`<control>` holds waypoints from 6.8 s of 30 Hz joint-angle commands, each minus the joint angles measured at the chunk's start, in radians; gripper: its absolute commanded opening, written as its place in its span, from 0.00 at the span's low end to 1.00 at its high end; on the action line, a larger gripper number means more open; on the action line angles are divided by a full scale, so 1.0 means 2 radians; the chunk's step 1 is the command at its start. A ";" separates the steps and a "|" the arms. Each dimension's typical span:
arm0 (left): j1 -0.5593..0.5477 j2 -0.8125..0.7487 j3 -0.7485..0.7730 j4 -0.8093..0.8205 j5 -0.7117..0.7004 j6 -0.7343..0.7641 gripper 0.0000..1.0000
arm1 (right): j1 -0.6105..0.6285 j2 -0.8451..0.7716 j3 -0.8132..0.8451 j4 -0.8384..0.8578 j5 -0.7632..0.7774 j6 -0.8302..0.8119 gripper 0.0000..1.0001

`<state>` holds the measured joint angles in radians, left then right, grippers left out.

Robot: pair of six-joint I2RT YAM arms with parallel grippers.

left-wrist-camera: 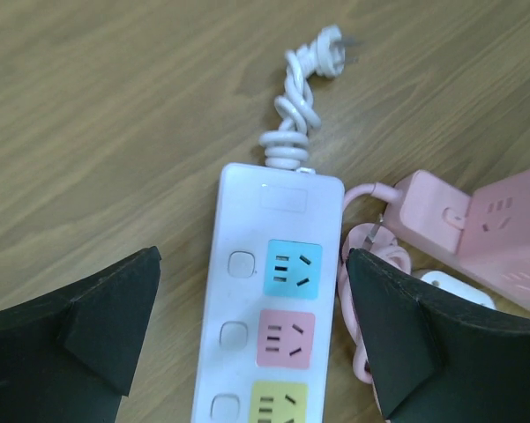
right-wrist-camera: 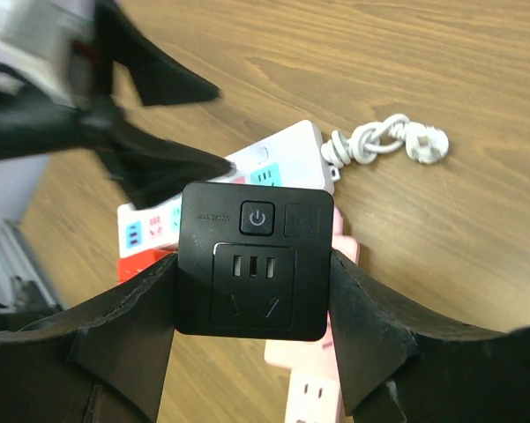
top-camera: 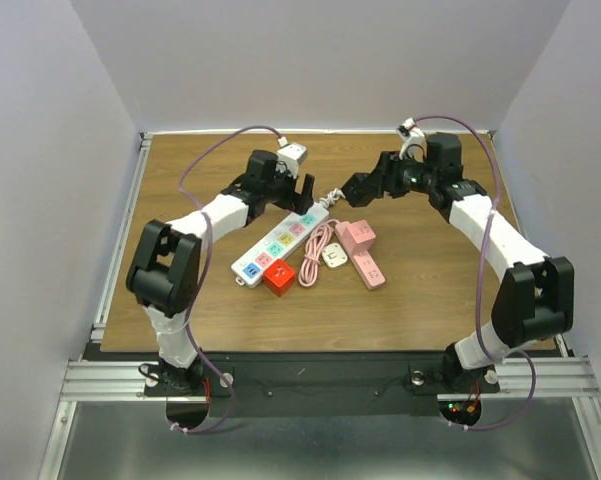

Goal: Insert the plug

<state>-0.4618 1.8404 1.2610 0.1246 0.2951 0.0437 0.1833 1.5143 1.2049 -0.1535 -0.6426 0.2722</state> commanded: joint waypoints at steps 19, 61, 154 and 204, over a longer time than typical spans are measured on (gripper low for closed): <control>-0.002 -0.169 -0.198 -0.006 -0.105 -0.127 0.95 | 0.130 0.148 0.148 -0.041 0.100 -0.186 0.00; -0.002 -0.122 -0.213 -0.042 -0.157 -0.148 0.77 | 0.185 0.235 0.202 -0.038 0.139 -0.217 0.00; 0.006 -0.137 -0.194 -0.058 -0.139 -0.125 0.80 | 0.247 0.268 -0.031 -0.027 0.262 -0.173 0.00; -0.163 -0.235 -0.246 -0.137 -0.215 -0.170 0.79 | 0.244 0.243 0.018 -0.029 0.269 -0.072 0.00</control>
<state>-0.7780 1.3628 0.7387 -0.1368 -0.1345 -0.2863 0.6563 1.9339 1.2892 0.0891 -0.0582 0.0086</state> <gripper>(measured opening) 0.842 0.668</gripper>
